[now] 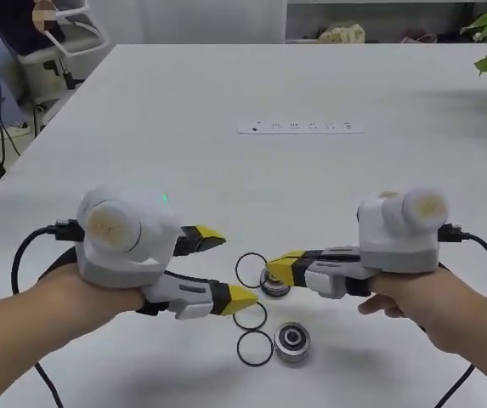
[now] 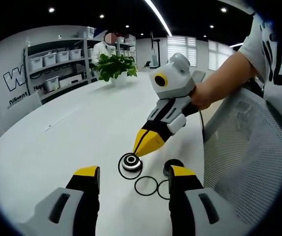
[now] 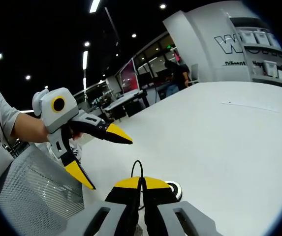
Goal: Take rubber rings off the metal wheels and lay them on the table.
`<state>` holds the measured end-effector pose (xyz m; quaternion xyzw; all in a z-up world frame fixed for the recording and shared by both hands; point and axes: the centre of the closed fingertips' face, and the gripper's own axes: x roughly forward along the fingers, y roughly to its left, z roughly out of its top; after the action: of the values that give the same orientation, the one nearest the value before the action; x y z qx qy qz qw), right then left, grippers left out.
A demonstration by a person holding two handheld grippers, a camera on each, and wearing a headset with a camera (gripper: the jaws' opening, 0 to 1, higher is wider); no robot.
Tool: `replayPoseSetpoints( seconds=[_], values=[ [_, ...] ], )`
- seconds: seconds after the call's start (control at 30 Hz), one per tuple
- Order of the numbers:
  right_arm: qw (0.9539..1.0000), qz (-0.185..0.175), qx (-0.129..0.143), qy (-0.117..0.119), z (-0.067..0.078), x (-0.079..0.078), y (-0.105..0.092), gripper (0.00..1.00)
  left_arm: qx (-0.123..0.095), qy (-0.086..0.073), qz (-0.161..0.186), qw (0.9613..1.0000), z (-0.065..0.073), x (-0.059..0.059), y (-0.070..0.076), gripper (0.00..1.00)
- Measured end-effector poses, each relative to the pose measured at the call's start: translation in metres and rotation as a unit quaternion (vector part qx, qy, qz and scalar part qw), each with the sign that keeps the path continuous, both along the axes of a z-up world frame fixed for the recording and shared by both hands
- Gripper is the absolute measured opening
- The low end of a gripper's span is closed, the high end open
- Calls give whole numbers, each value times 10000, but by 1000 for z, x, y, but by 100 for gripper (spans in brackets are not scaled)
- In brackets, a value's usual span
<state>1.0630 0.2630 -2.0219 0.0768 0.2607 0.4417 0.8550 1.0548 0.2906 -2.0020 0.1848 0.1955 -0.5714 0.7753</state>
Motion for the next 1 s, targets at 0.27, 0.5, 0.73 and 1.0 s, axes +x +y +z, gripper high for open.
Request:
replayPoseSetpoints(
  seconds=[0.27, 0.5, 0.73, 1.0],
  values=[
    [9998, 126, 48, 139, -3, -6, 5, 0, -39, 83, 83, 9999, 3, -6, 13, 63],
    [9993, 264, -3, 247, -9, -13, 11, 0, -57, 119, 190, 9997, 5, -9, 23, 66],
    [9986, 365, -30, 374, -15, -18, 15, 0, -35, 125, 225, 9997, 5, -14, 29, 68],
    [9977, 457, -92, 487, -22, -23, 17, 0, 3, 153, 240, 9996, 3, -17, 36, 71]
  ],
)
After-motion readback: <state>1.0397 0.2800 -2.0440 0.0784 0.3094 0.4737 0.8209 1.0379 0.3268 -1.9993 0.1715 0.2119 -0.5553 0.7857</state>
